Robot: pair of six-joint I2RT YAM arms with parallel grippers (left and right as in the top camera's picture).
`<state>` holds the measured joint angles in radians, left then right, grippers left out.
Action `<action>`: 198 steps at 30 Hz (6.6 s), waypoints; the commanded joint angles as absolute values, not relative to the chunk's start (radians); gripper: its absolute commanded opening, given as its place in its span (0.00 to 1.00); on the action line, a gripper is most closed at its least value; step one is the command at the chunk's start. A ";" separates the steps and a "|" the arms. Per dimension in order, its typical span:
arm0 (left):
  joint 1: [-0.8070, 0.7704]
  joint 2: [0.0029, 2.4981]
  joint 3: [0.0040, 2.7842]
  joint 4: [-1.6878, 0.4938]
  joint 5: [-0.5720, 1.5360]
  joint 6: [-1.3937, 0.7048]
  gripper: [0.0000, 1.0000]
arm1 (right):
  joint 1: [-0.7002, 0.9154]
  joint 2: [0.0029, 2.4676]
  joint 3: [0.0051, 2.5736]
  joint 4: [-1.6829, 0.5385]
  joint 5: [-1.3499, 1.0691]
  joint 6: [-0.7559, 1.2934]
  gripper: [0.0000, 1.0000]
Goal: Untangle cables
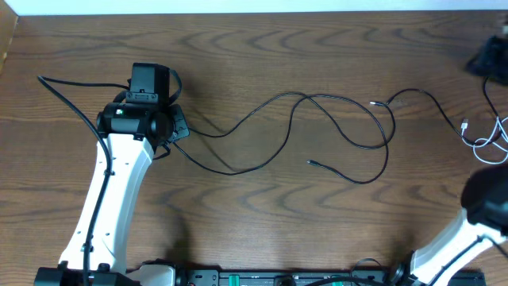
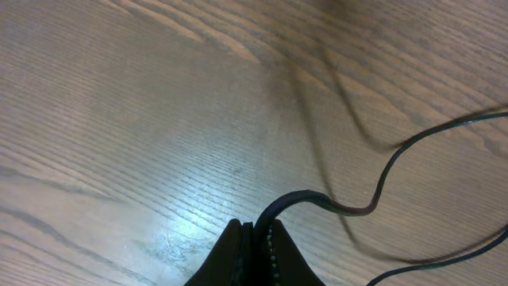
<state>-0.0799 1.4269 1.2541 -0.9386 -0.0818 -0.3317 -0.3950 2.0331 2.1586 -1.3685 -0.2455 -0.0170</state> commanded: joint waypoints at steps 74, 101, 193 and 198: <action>-0.081 1.431 1.253 -0.941 -0.087 -0.315 0.08 | -0.128 2.304 2.074 -1.287 0.130 0.501 0.01; -0.081 1.431 1.253 -0.942 -0.087 -0.315 0.07 | -0.712 2.071 1.827 -1.161 0.125 0.373 0.24; -0.081 1.426 1.253 -0.760 -0.137 -0.318 0.66 | 0.316 2.046 1.778 -0.928 -0.150 -0.803 0.99; -0.081 1.426 1.253 -0.769 -0.058 -0.318 0.67 | 0.316 2.110 1.778 -0.927 -0.164 -0.845 0.99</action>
